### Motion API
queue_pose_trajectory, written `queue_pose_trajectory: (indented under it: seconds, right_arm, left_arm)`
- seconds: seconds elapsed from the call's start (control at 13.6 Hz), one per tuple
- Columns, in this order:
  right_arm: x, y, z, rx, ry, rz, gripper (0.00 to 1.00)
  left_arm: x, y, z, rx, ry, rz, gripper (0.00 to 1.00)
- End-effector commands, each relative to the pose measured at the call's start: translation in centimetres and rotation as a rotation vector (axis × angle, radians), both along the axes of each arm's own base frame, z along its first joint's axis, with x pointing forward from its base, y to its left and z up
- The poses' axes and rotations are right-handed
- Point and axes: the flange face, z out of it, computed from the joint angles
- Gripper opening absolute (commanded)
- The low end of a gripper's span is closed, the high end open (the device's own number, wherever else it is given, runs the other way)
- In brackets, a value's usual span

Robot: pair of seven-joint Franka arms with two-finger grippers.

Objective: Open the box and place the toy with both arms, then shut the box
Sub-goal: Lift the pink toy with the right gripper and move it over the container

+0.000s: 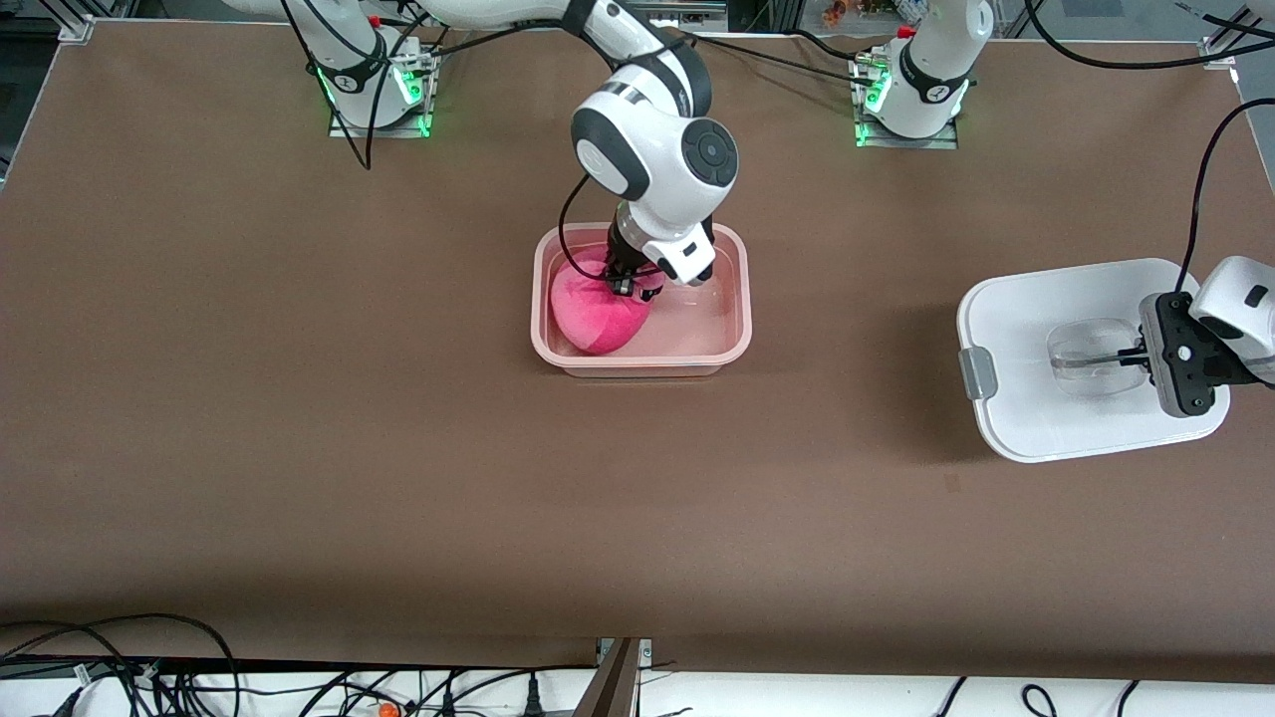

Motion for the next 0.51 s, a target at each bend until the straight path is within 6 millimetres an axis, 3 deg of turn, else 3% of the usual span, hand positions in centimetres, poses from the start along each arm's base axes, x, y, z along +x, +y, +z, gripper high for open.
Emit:
queue_pose_trajectory:
  seconds: [0.0, 0.15, 0.22, 0.29, 0.44]
  right_arm:
    - [-0.4, 1.3, -0.4, 0.000, -0.027, 0.032, 0.00]
    - [-0.1, 1.9, -0.8, 0.036, -0.055, 0.026, 0.00]
    - [0.2, 2.1, -1.0, 0.054, -0.074, 0.004, 0.92]
    - [0.3, 2.4, -0.8, 0.076, -0.098, -0.030, 1.00]
    - [0.4, 2.9, 0.0, 0.108, -0.129, -0.065, 1.00]
  left_arm:
    - [-0.1, -0.2, 1.1, 0.013, -0.007, -0.020, 0.00]
    - [0.0, -1.4, 1.2, 0.008, -0.008, -0.033, 0.00]
    - [0.2, -2.9, 1.2, 0.012, -0.008, -0.058, 0.00]
    - [0.3, -4.7, 1.1, 0.016, -0.006, -0.086, 0.00]
    - [0.4, -7.7, 0.8, 0.013, -0.001, -0.129, 0.00]
